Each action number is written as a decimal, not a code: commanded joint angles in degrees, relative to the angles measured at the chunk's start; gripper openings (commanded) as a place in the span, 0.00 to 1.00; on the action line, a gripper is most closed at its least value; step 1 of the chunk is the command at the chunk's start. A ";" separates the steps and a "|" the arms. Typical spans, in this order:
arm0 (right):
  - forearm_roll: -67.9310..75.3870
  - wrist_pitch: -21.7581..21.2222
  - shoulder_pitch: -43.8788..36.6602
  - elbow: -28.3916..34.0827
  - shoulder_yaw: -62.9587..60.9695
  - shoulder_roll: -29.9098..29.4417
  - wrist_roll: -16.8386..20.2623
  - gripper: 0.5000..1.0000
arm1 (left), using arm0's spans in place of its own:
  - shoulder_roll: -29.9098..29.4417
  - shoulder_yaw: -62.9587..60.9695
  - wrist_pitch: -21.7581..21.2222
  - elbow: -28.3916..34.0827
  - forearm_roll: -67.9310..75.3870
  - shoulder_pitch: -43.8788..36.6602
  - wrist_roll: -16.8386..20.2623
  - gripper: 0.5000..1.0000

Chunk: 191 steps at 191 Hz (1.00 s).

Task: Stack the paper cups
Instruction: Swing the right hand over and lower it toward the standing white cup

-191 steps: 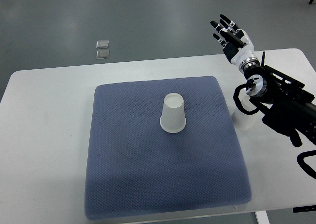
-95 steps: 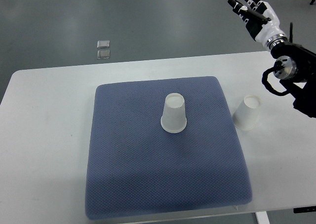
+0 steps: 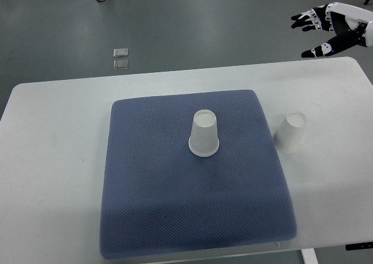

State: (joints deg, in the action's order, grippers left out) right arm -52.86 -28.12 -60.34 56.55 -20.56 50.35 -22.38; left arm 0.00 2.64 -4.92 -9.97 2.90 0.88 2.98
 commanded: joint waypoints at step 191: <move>-39.25 20.83 2.77 3.84 15.28 -4.30 0.32 0.82 | 0.00 0.00 0.00 0.04 0.00 0.00 0.01 1.00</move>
State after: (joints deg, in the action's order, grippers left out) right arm -92.11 -9.92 -58.89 62.14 -5.73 46.68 -22.07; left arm 0.00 2.64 -4.92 -9.95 2.90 0.88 2.98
